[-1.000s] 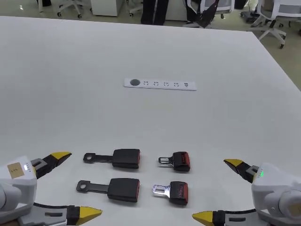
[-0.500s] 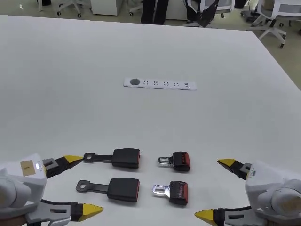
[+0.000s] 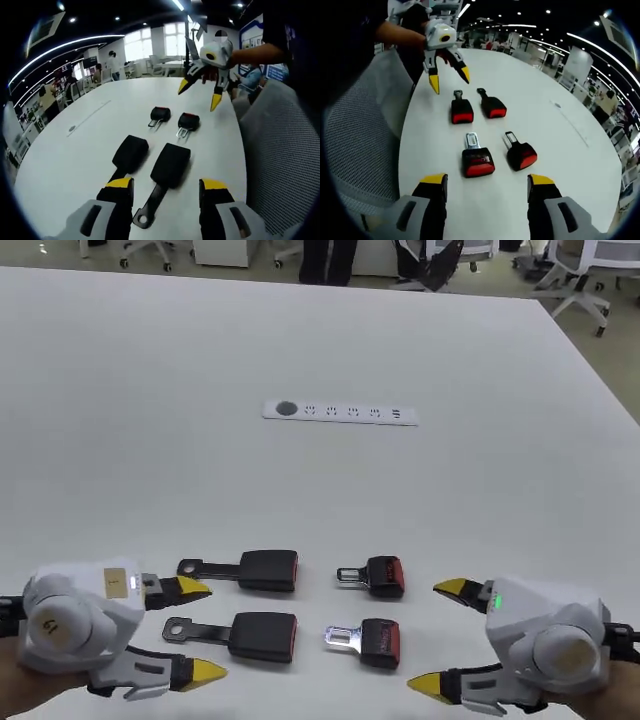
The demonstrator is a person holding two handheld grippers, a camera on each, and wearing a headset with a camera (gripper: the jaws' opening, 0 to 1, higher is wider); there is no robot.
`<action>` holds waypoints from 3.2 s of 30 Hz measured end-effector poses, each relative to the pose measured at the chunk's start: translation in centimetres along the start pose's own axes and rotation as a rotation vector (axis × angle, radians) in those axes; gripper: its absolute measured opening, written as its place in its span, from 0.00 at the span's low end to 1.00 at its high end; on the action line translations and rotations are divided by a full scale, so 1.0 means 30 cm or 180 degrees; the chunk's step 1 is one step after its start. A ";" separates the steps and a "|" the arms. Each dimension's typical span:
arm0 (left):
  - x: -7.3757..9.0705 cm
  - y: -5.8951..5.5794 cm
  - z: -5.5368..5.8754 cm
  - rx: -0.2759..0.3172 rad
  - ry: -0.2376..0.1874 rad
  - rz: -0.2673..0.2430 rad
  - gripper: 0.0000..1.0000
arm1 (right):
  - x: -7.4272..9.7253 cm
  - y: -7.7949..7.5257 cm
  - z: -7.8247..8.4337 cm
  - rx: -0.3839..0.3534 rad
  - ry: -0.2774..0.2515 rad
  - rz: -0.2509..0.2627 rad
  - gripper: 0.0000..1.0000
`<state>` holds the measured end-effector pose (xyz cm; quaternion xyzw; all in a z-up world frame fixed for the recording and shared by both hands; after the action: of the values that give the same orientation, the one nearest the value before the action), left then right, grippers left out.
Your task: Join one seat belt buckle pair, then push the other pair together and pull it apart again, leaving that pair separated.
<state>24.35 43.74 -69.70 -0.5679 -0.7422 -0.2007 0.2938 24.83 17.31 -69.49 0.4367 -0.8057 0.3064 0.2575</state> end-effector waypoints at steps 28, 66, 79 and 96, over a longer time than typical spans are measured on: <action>-0.157 0.048 0.019 -0.0298 0.0672 0.0586 0.35 | -0.128 0.030 0.022 0.0181 0.0213 -0.0556 0.33; -0.155 0.047 0.020 -0.0201 0.0821 0.0693 0.31 | -0.199 0.057 -0.028 0.0500 0.0174 -0.0774 0.30; -0.154 0.047 0.020 -0.0196 0.0829 0.0696 0.31 | -0.237 0.086 -0.084 0.0515 0.0116 -0.0828 0.30; -0.152 0.049 0.026 -0.0153 0.0770 0.0670 0.31 | -0.260 0.104 -0.106 0.0503 0.0050 -0.0784 0.29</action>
<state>26.42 41.34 -73.36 -0.6210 -0.6329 -0.2534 0.3867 26.39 25.21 -73.47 0.5488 -0.7173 0.3383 0.2643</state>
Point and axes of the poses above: the centre of the closed fingertips' face, and the gripper's own axes: x roughly backward along the fingers, y roughly to its left, z roughly out of its underside, the point moved 5 cm from there along x, roughly backward along the fingers, and after that the axes turned 8 degrees about z, right-handed, at the moved point
